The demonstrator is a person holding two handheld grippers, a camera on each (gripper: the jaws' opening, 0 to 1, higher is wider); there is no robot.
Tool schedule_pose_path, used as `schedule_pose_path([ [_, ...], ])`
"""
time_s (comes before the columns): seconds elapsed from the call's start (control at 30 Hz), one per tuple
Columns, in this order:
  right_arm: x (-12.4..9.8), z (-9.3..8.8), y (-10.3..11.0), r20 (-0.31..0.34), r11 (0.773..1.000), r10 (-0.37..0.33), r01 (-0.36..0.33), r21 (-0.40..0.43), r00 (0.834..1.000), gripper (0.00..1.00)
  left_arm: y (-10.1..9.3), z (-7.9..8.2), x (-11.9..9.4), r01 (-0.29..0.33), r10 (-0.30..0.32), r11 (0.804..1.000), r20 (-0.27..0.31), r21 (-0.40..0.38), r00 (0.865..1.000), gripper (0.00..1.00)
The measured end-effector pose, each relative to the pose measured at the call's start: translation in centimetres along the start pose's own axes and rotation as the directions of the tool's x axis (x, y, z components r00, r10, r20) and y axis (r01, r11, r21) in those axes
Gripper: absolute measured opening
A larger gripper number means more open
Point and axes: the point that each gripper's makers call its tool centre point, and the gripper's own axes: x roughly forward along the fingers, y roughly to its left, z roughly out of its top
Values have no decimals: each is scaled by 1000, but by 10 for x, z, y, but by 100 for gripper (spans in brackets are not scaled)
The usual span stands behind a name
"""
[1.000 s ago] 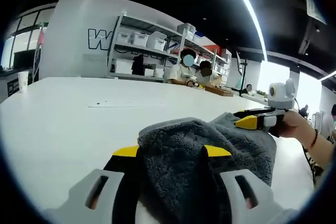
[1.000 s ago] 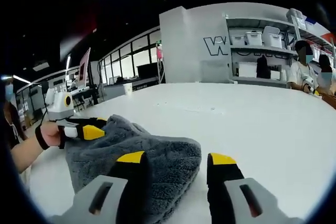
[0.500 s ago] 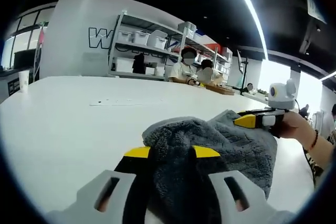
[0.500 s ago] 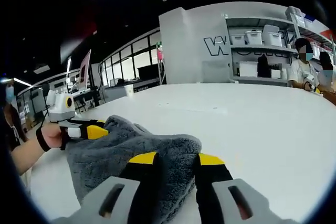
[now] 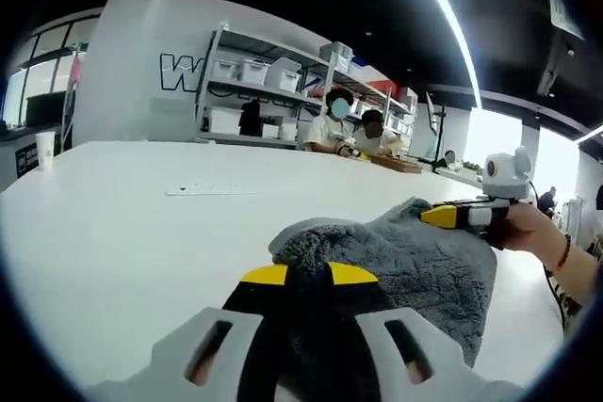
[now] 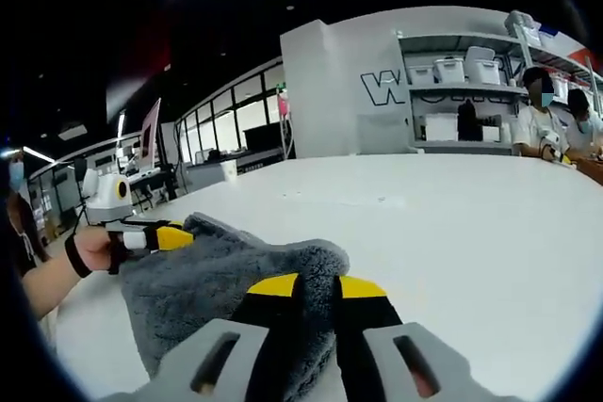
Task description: Open the folded towel by lifting each exposed corner and separating the folded layers until the towel lies flat within the target outline without major curled edges
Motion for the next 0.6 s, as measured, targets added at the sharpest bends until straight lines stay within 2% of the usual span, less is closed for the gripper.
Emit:
schedule_pose_path([
  [0.3,-4,6,0,34,1000,0,0,13,999,0,1,9,-4,12,-11,999,33,-40,999,9],
  [0.5,-3,4,3,30,1000,19,-19,17,999,0,4,11,-6,18,-15,997,41,-81,999,8],
  [0.6,-4,3,3,29,1000,20,-21,13,999,0,9,11,-8,8,-4,996,37,-94,999,3],
])
